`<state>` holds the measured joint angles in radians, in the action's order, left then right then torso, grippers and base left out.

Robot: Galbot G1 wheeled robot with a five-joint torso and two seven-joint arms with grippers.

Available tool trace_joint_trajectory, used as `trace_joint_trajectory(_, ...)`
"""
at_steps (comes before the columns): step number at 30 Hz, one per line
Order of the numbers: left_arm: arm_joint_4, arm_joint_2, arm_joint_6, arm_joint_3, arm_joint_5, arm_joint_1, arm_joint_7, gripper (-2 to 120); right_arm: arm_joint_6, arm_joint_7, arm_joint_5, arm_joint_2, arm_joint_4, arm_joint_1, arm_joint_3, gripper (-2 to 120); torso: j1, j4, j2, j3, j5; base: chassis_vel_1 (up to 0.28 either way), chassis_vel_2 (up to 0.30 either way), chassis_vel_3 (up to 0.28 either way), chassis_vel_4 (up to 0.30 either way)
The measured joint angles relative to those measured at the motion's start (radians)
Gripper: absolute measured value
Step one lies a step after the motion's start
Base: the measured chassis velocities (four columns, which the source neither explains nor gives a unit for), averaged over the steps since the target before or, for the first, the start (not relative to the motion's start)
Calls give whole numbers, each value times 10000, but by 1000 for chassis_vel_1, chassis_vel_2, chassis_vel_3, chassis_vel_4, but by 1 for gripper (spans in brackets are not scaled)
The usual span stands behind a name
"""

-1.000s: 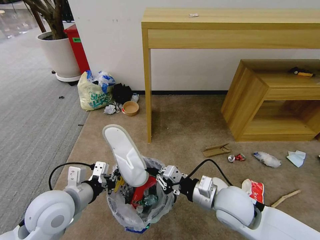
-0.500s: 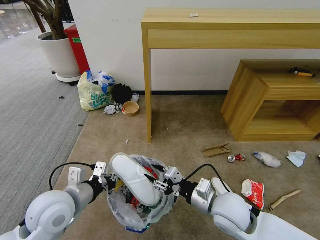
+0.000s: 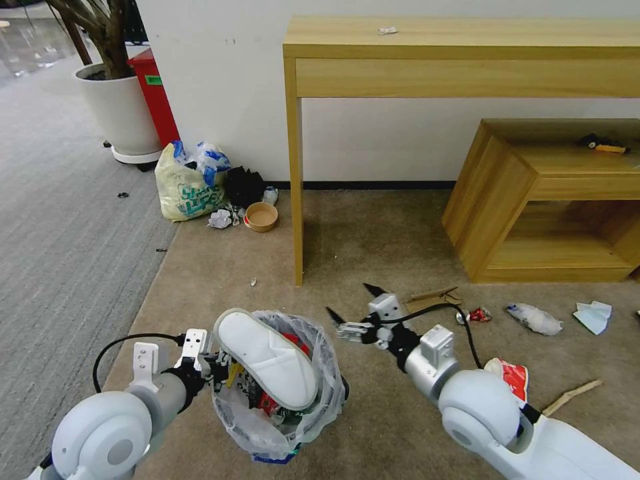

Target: Pick up the trash bin and place the garbage on the floor into it.

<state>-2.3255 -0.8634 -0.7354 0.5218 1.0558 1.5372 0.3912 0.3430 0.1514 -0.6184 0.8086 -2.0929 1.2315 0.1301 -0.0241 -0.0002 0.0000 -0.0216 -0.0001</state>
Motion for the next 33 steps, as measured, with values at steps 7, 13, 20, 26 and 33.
trace_joint_trajectory(7, -197, 64, 0, 168, -54, 216, -1, 0, 61, -2177, 34, 62, 1599, 1493, 2311, 100, 0, 0, 0, 0, -1, 0, 0, 0, 0)
trace_joint_trajectory(13, -235, -58, 0, 48, -208, 279, -30, 0, -457, -3624, 1113, 197, 3323, 2414, 3286, 100, 0, -1, 0, 0, -2, 0, 0, 0, 0)
trace_joint_trajectory(20, -126, -68, 0, -73, -320, 286, -116, 0, -436, -3119, 2370, 696, 4802, 2183, 2674, 100, 0, -1, 0, 0, -1, 0, 0, 0, 0)
trace_joint_trajectory(26, -25, -40, 0, -126, -363, 227, -134, 0, 225, -1971, 2809, 1180, 6114, 1159, 1491, 100, 0, 0, -1, 0, 0, 0, 0, 0, 0)
trace_joint_trajectory(33, -29, -42, 0, -62, -367, 275, -162, 0, 411, -1525, 2850, 1488, 6944, 114, 664, 100, -2, 2, -2, -1, -3, 0, 0, 0, 0)
